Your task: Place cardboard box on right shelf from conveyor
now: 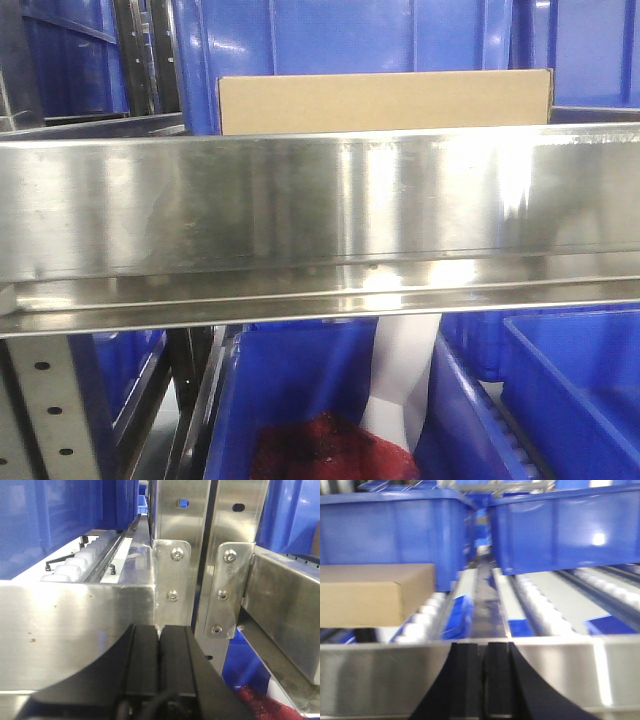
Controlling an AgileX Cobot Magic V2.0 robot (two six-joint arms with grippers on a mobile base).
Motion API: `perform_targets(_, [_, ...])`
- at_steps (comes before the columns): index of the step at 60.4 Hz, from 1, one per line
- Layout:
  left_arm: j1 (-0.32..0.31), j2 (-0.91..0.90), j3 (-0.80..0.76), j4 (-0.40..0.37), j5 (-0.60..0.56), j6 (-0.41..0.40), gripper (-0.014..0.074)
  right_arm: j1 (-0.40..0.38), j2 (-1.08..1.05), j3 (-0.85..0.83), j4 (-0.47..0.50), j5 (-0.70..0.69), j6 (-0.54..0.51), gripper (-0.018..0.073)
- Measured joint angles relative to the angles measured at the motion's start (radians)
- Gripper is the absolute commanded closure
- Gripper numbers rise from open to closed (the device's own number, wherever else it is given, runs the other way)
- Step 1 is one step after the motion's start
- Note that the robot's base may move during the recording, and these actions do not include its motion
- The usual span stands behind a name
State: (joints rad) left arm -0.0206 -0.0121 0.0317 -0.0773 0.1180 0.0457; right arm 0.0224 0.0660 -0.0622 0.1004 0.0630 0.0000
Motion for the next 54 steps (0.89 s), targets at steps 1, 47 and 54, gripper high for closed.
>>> perform_targets(1, [0.000,0.000,0.000,0.000,0.000,0.000,0.0713,-0.005,-0.013,0.009,0.001,-0.002,0.000,0.0515])
perform_targets(47, [0.000,0.000,0.000,0.000,0.000,0.000,0.0713,-0.051,-0.076,0.092,-0.001,-0.026,0.000,0.0515])
perform_targets(54, [0.000,0.000,0.000,0.000,0.000,0.000,0.0713,-0.051,-0.076,0.092,-0.001,-0.026,0.000,0.0515])
